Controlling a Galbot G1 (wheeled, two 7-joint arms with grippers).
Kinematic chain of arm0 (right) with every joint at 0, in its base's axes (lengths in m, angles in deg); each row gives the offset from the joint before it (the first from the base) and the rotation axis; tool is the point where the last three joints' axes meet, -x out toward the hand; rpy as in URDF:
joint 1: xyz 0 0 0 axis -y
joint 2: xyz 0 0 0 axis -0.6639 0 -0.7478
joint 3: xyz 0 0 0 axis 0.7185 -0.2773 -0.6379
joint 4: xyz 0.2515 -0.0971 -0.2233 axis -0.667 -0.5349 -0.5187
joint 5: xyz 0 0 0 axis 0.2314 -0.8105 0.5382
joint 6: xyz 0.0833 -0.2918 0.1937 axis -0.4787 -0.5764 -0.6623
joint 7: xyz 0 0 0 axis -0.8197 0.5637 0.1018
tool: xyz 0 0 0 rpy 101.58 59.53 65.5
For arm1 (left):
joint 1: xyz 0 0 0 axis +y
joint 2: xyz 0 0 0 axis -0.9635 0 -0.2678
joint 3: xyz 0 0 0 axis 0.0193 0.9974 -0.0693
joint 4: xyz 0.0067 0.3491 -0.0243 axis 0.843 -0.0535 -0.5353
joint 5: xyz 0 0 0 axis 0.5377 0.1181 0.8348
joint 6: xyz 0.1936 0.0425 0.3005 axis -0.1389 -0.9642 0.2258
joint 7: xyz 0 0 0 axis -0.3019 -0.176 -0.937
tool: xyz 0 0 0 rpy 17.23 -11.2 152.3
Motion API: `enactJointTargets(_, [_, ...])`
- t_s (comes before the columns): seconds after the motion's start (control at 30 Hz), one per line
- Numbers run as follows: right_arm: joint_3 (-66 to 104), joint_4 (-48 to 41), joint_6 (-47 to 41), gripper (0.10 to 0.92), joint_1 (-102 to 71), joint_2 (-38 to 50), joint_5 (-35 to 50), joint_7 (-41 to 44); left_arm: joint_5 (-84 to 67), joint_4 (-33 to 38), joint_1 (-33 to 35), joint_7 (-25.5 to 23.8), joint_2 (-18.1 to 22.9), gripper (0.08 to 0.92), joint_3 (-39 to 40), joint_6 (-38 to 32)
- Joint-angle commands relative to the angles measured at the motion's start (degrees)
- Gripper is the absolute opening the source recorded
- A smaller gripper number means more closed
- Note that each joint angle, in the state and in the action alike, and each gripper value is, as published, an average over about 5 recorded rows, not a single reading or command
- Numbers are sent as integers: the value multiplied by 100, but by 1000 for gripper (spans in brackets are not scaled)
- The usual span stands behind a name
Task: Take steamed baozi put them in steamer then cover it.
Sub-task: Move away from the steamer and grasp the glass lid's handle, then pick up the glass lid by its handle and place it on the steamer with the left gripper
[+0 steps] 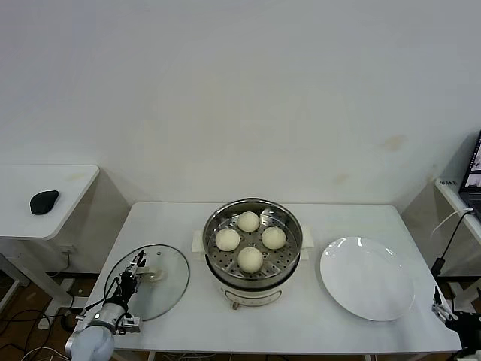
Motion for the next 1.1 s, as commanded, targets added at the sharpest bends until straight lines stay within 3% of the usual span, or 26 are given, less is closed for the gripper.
enactJointTargets(0.03, [-41,-13,29,823,1,-3,-16,12,-191,429,130,182,-60,394,-50,26])
enactJointTargets(0.33, [-118,160,35,823,-40,7,-26,48,-723,1639,650,55,-432,164,-328,311])
enactJointTargets(0.77, [-219,363,124,823,-186,-54,-117,76,-2970,3628,1184,-1358,-1564,154,-909,1743])
enactJointTargets(0.93, [-313,423,173,823,-228,-187,-274,19,-3135,4206,957,-1498,-1709,154,-321,2307])
enactJointTargets(1.1, [-502,339,239,823,-238,-343,-472,-93,-2923,4196,150,-1557,-1707,154,909,2714])
